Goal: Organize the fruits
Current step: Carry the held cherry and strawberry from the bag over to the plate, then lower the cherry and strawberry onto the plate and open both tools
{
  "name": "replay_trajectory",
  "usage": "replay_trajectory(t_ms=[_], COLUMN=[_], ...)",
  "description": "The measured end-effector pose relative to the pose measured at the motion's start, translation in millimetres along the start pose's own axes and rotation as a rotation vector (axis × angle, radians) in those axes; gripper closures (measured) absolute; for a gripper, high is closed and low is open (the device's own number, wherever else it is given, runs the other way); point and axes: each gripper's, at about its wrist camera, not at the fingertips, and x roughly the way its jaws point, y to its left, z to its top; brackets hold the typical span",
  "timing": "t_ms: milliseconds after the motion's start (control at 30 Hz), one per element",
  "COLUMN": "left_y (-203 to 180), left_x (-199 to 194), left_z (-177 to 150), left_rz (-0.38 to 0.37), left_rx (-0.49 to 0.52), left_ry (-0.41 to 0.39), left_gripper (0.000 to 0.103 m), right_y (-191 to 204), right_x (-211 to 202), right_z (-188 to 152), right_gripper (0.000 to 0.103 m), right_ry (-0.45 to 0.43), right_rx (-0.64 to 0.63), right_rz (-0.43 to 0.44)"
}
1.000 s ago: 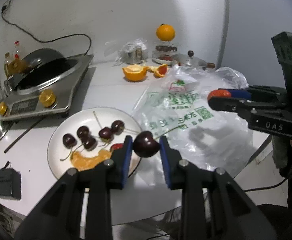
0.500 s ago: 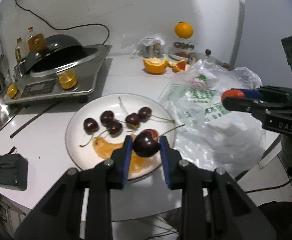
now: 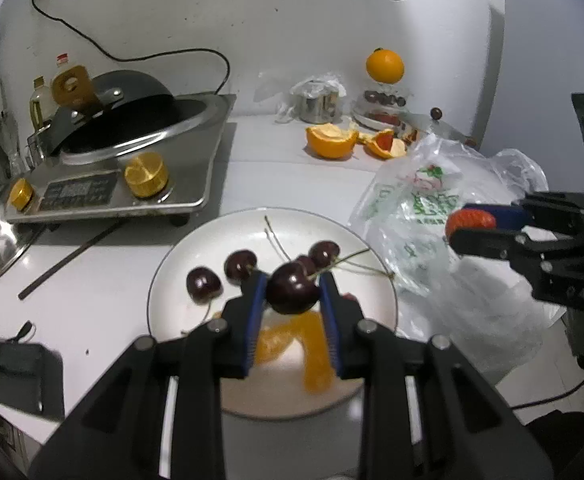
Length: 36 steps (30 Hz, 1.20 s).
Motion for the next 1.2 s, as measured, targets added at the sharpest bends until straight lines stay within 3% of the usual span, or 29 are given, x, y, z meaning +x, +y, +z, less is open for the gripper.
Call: replay_trajectory(t_ms=[367,700,1000,1200], left_y=[16,48,62,65], left_x=[33,35,33,26], left_z=[21,16,2,2], left_rz=[0.02,0.075,0.049,0.031], left_rx=[0.003,-0.033,-0.081,-0.091], left_ry=[0.02,0.045,0.083,0.063], left_gripper=[0.075,0.074,0.073,0.07], right_y=[-8,3,25,35], right_x=[32,59,79,92], right_z=[11,28,39,47], right_gripper=[0.069,0.069,0.069,0.069], right_ry=[0.023,0.027,0.041,0.051], right_rx=[0.009,-0.009,-0.037,-0.054], right_rz=[0.037,0.079,0.116,0.128])
